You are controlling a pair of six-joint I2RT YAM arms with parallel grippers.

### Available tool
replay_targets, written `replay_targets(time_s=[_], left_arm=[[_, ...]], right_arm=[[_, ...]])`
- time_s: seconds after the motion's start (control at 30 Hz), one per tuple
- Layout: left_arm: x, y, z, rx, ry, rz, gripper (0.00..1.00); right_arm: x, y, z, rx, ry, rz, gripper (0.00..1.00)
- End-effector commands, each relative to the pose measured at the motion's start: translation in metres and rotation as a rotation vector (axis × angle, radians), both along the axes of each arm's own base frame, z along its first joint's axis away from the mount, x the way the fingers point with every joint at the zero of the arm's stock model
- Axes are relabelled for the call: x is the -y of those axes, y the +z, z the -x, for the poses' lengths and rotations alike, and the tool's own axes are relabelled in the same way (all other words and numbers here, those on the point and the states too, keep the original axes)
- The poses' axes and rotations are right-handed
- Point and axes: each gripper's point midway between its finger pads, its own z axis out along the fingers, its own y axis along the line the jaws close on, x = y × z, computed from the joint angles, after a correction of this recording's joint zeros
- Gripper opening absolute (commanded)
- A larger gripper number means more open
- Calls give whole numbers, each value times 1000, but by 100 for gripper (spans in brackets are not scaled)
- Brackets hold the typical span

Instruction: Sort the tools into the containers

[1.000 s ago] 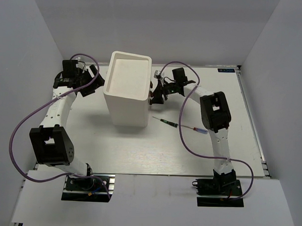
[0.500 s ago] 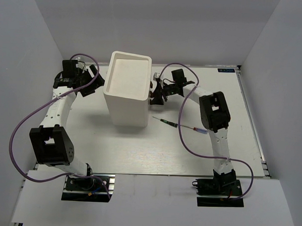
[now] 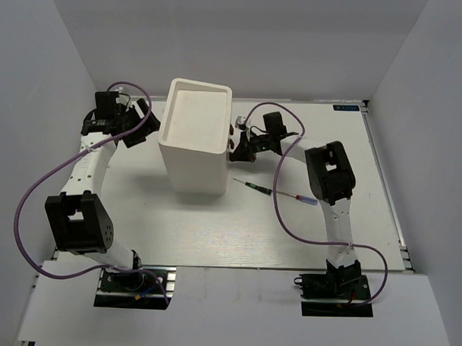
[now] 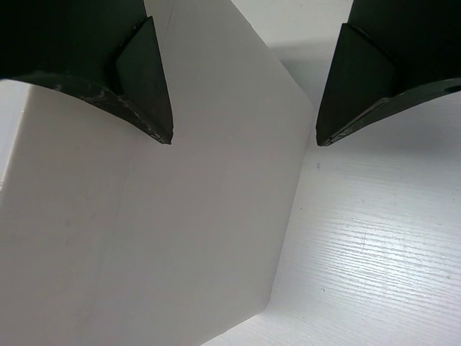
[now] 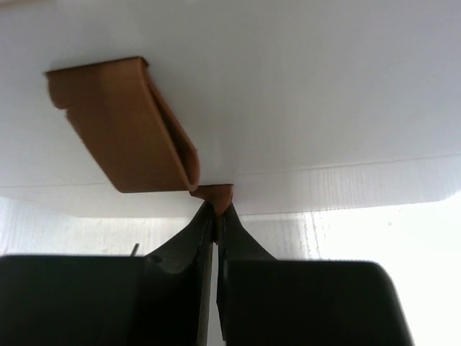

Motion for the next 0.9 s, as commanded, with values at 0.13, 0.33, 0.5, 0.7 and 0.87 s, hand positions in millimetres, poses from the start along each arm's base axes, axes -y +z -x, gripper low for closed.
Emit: replay_targets(time_s=[0.13,0.33,0.5,0.7,0.87], left_arm=[[-1,22,-2,65,2,2,90],[-4,23,3,66,11,2,90],[-15,30,5,88,34,-14,90],[-23,31,9,90,50,-22,92],[-34,58,15,139,55,-93,96]], right_arm=[[5,27,3,49,-62,5,0],[46,30,-12,67,-150,54,0],[77,27,-5,53,-178,101,0],[94,28,3,42,-179,106,5],[95,51,8,-5,-181,101,80]])
